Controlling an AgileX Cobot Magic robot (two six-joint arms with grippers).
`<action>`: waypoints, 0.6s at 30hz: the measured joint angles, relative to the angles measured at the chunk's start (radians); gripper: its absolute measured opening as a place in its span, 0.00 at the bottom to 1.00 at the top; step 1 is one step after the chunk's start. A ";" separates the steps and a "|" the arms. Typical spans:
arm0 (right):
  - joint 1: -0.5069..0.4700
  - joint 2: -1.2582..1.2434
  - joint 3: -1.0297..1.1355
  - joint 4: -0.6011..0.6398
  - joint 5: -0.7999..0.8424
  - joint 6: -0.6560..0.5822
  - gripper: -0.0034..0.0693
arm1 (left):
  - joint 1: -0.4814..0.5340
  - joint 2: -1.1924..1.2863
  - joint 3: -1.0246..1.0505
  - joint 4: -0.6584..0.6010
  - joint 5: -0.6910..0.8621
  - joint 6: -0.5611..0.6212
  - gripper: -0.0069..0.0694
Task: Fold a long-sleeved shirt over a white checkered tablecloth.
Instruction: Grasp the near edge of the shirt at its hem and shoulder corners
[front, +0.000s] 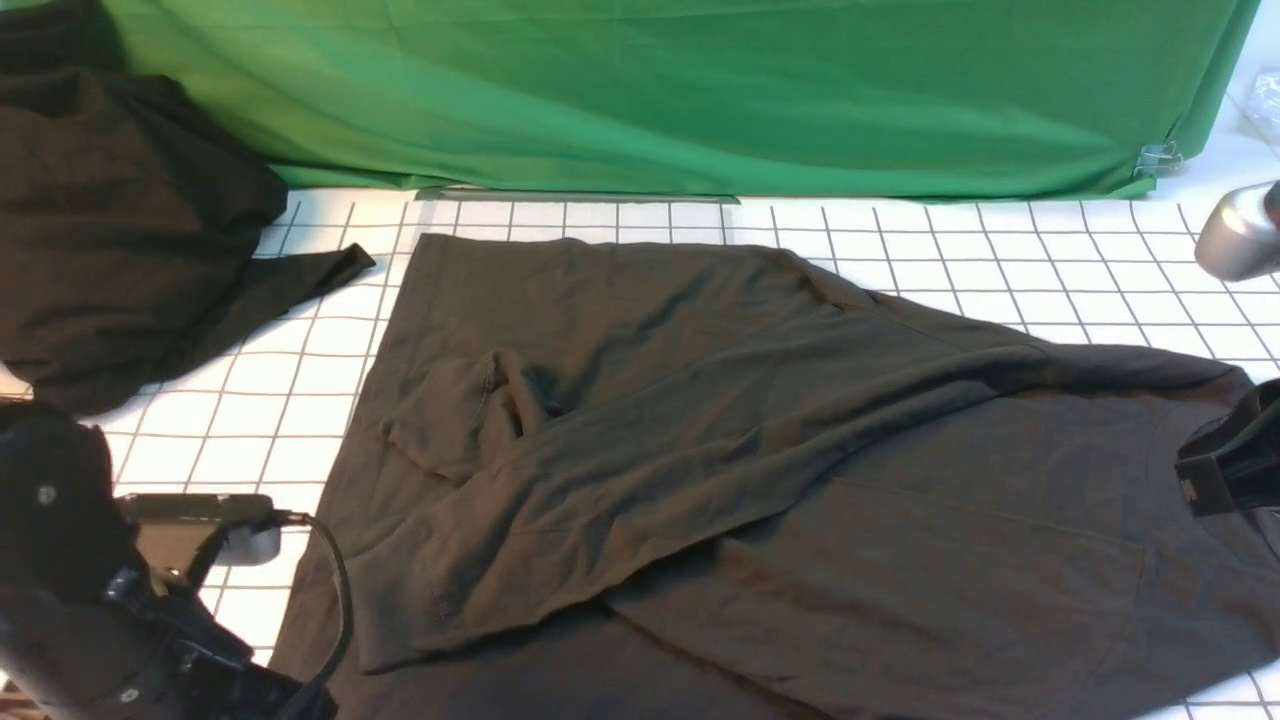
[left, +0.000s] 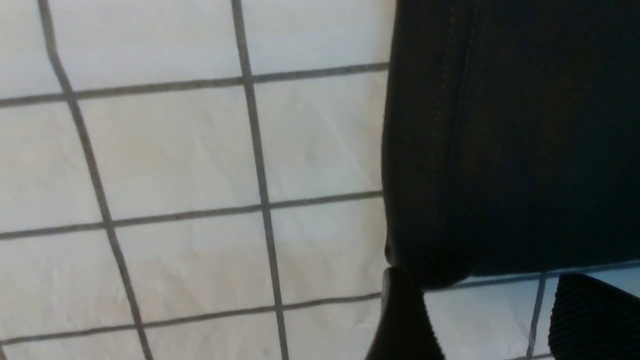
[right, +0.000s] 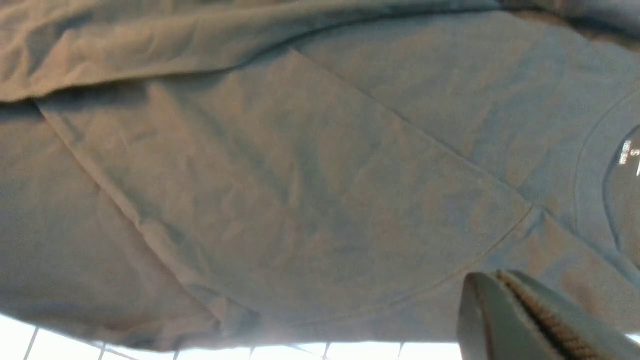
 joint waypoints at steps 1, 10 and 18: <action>0.000 0.000 0.000 0.000 -0.003 0.000 0.05 | 0.000 0.020 0.000 0.003 -0.006 -0.001 0.59; 0.000 0.000 0.000 0.024 0.043 -0.055 0.05 | 0.000 0.183 -0.004 0.033 -0.025 -0.072 0.59; 0.009 0.030 0.000 0.178 0.216 -0.302 0.05 | 0.000 0.198 -0.013 0.034 -0.016 -0.022 0.28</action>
